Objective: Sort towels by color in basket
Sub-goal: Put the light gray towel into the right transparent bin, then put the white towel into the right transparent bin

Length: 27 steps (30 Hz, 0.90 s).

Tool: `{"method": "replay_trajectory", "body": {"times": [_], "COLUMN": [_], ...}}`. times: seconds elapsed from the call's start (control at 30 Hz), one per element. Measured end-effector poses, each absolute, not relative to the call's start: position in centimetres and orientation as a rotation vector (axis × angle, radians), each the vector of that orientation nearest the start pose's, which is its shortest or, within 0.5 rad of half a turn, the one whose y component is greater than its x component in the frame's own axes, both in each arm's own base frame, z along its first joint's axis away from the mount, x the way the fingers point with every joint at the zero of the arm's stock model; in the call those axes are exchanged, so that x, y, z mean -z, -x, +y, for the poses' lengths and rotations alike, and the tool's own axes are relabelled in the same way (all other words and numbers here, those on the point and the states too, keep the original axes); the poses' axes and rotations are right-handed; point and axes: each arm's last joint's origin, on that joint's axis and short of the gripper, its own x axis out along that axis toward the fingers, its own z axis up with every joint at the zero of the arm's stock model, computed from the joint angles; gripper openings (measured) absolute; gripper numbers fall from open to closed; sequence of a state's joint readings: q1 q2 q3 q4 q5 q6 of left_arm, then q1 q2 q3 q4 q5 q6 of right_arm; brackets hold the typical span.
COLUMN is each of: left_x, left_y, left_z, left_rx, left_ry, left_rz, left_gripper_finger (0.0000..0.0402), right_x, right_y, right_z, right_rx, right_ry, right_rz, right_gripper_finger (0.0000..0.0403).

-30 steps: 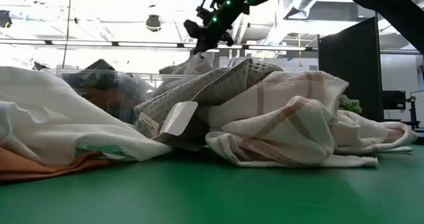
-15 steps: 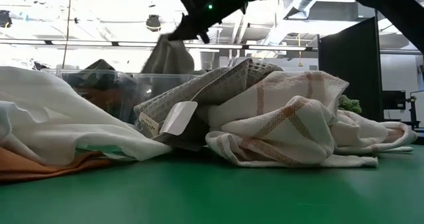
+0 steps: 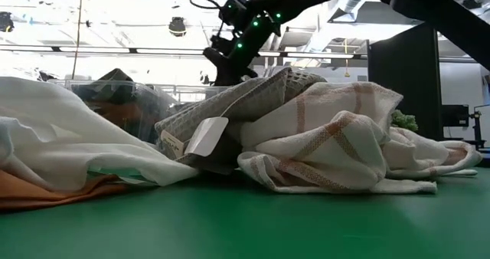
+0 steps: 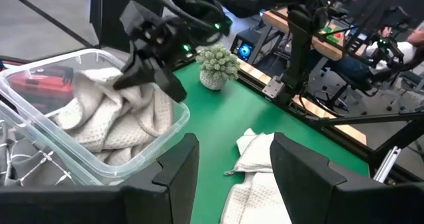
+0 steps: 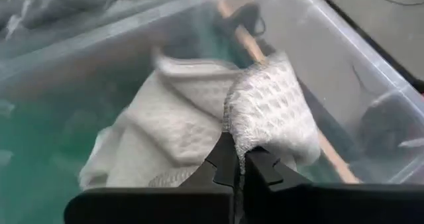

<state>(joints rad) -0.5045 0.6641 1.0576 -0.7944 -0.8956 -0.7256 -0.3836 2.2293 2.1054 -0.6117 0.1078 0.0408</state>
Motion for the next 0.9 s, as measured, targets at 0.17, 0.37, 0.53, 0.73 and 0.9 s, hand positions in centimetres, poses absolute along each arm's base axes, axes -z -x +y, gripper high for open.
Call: {"method": "replay_trajectory", "body": {"times": [0.17,0.37,0.53,0.73,0.9], "left_x": [-38.2,-38.2,-38.2,-37.5,-36.1], "left_y": [-9.4,-9.4,-9.4,-9.6,-9.7], "left_z": [-2.6,-2.6,-2.6,-3.3,-3.6], "left_rx": [-0.474,-0.474,-0.469,-0.259,-0.255], "left_ry": [0.452,0.453,0.442,0.424,0.434], "left_rz": [0.154,0.154,0.159,0.324,0.487], "left_gripper_finger": [0.0176,0.0176,0.0176,0.0176,0.0176], "right_x": [-27.3,-26.5,-27.0,-32.6,-36.6], "right_y": [-47.7,-47.4,-46.8,-45.4,-43.6], "right_z": [-17.6,-17.0,-17.5,-17.8,-13.6], "right_rx": [0.408,0.254,0.286,0.292,0.219], "right_ry": [-0.048,-0.089,-0.173,-0.147,-0.083], "right_rz": [0.720,0.790,0.829,0.809,0.762], "right_gripper_finger": [0.0041,0.0118,0.0240,0.0326,0.0330]}}
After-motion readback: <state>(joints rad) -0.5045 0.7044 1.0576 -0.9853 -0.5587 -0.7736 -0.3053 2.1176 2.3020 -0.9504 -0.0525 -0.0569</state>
